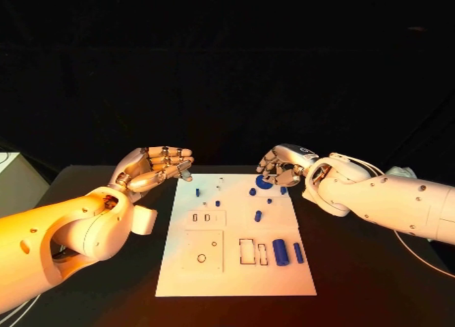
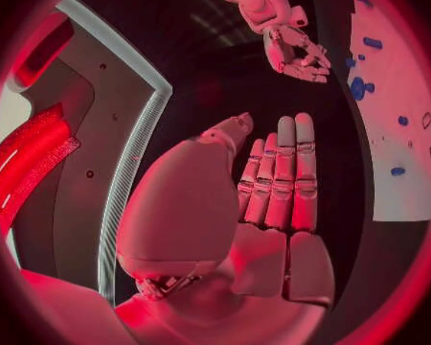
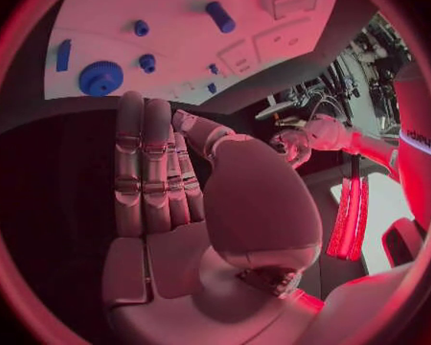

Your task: Assemble the parts on the task board

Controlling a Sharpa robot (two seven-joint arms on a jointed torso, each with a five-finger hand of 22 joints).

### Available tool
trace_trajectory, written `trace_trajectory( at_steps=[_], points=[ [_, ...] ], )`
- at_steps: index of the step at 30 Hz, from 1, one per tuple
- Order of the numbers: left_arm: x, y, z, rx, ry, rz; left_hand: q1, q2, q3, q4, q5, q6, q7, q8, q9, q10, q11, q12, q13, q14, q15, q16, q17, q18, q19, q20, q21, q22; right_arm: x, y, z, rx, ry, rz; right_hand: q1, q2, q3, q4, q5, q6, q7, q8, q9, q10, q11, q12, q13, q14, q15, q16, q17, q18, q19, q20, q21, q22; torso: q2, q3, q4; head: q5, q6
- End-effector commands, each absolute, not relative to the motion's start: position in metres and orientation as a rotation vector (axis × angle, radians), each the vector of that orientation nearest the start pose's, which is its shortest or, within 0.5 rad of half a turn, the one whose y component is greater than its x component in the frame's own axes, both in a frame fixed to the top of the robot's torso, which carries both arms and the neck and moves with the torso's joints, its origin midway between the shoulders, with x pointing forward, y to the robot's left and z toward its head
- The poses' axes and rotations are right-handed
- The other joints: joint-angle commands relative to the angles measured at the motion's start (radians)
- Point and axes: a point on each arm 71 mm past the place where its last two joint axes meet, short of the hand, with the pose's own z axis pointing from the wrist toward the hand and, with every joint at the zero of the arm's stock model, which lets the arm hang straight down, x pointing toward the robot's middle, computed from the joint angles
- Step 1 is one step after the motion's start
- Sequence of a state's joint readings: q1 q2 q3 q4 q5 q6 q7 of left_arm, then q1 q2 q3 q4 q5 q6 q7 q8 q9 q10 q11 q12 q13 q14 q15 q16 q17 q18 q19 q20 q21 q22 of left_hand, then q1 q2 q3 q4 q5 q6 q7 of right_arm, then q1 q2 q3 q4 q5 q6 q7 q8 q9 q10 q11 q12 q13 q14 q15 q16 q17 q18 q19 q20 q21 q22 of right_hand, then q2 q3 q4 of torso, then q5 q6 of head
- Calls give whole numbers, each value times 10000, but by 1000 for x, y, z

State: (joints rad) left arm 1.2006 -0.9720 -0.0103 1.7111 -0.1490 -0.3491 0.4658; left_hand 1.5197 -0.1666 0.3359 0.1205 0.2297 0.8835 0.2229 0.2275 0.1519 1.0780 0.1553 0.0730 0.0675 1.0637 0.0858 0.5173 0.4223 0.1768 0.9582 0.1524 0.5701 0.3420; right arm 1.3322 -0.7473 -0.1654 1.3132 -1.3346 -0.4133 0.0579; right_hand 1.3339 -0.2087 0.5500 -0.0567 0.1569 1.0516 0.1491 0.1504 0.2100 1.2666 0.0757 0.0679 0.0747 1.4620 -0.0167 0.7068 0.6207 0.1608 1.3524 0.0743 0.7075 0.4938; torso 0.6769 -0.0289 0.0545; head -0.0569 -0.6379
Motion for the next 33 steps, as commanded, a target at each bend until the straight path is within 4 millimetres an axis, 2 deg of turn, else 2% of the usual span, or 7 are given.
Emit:
trace_trajectory(
  at_steps=[1,6,14,17,23,28,33],
  points=[
    [450,209,-140,-8586,13868,-16580,-116,-25,59,-37,-29,7,33,-75,-16,-41,44,-50,6,-99,9,73,47,-171,-114,24,105,85,534,-211,-167,-2827,15647,4728,-185,-349,357,223,9,36,-24,-108,145,-14,-26,-48,36,393,-18,3210,2643,-312,640,-46,2427,2525,224,-44,146,-117,35],
    [447,208,-136,-8528,13886,-16726,-167,-24,83,-35,-26,-10,43,-92,-18,-65,53,-51,8,-148,22,130,82,-166,-189,43,175,140,535,-204,-167,-3060,15606,4515,-276,-583,425,468,-37,-88,15,-148,324,-336,47,-40,-16,423,66,4859,4212,-525,856,20,3842,4239,345,-59,198,-157,57],
    [446,208,-130,-8413,13920,-16878,-239,-36,107,-37,-21,-64,84,-130,-26,-137,82,-63,6,-197,40,219,130,-151,-270,73,269,209,540,-196,-169,-3266,15770,4251,-351,-669,365,637,-83,-99,7,-140,441,-542,64,-48,-45,466,98,5544,4884,-638,965,61,4531,5101,509,-87,238,-192,70],
    [445,208,-127,-8362,13917,-16921,-249,-36,112,-40,-21,-75,93,-137,-27,-155,89,-66,6,-204,44,235,139,-147,-280,80,287,222,543,-195,-170,-3294,15826,4086,-379,-709,287,695,-123,-104,10,-141,481,-703,89,-64,-59,459,115,5685,4990,-649,966,85,4643,5229,567,-109,272,-228,85],
    [445,209,-125,-8352,13916,-16887,-246,-33,132,-61,-17,-96,109,-152,-30,-188,100,-66,7,-220,48,271,156,-136,-304,92,330,251,544,-194,-172,-3357,16018,3858,-414,-720,120,791,-222,-75,17,-126,541,-882,110,-57,-54,433,130,5830,5081,-662,948,126,4770,5382,641,-138,308,-271,39],
    [446,210,-125,-8373,13921,-16832,-255,-33,136,-63,-19,-105,117,-157,-31,-199,106,-65,8,-228,53,284,163,-134,-315,99,345,262,544,-191,-174,-3487,16229,3831,-396,-705,43,822,-250,-49,16,-113,569,-962,117,-55,-50,420,141,5879,5103,-663,941,137,4820,5444,717,-151,304,-297,43],
    [447,211,-125,-8392,13937,-16796,-261,-33,137,-63,-20,-109,121,-160,-31,-205,109,-64,8,-231,56,291,166,-133,-320,102,352,267,543,-191,-175,-3555,16377,3806,-411,-718,-60,861,-268,-28,15,-103,592,-995,120,-42,-38,410,150,5923,5129,-666,928,148,4858,5495,755,-169,329,-369,42]
  ],
)
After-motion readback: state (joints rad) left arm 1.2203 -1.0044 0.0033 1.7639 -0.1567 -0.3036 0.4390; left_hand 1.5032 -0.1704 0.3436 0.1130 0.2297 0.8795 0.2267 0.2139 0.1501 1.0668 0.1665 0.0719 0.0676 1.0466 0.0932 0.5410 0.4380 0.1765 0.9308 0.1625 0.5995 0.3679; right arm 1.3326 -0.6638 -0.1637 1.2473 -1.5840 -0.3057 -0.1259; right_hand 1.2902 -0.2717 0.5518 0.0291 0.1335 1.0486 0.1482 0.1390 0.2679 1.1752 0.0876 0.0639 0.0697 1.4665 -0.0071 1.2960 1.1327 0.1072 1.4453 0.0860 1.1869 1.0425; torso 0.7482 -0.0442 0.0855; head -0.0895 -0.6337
